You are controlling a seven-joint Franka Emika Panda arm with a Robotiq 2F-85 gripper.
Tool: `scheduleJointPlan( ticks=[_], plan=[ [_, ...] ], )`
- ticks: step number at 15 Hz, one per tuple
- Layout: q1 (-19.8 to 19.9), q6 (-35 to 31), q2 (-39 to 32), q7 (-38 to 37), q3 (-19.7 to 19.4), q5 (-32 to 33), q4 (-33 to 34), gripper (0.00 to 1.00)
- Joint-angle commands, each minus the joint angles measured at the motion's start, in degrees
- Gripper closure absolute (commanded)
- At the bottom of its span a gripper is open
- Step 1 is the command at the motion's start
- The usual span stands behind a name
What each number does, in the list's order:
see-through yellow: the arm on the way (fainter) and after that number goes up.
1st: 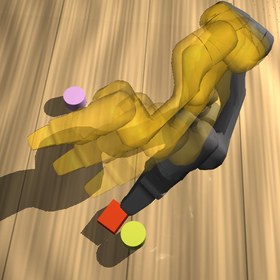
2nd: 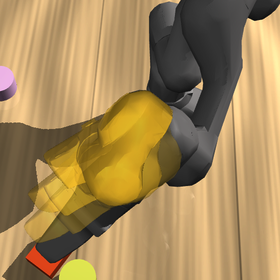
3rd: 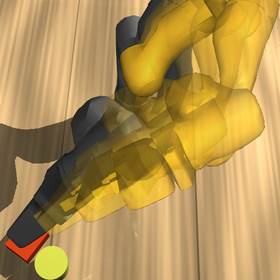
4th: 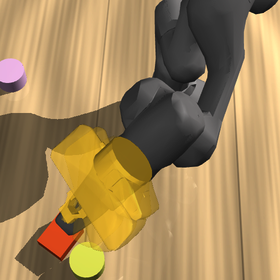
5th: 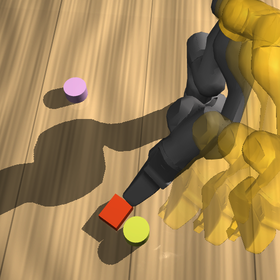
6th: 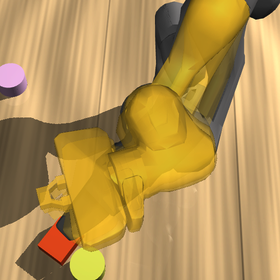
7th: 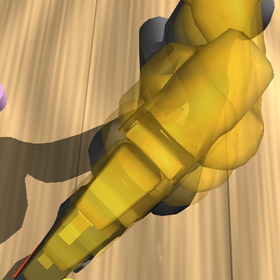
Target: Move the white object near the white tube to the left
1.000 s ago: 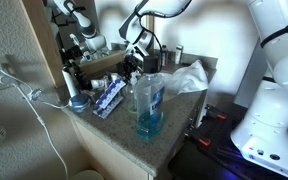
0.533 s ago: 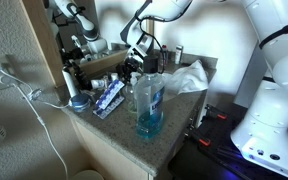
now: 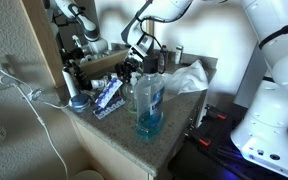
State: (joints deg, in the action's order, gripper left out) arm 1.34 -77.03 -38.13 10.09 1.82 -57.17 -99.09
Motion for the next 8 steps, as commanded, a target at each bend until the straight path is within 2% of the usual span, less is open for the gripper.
scheduleJointPlan(
  ticks=[1,8],
  plan=[
    [0.7,2.0,-1.0,-2.4,-0.2,-1.7,0.8,0.66],
    [0.7,1.6,-0.6,-2.4,-0.3,-1.5,0.3,0.13]
  ],
)
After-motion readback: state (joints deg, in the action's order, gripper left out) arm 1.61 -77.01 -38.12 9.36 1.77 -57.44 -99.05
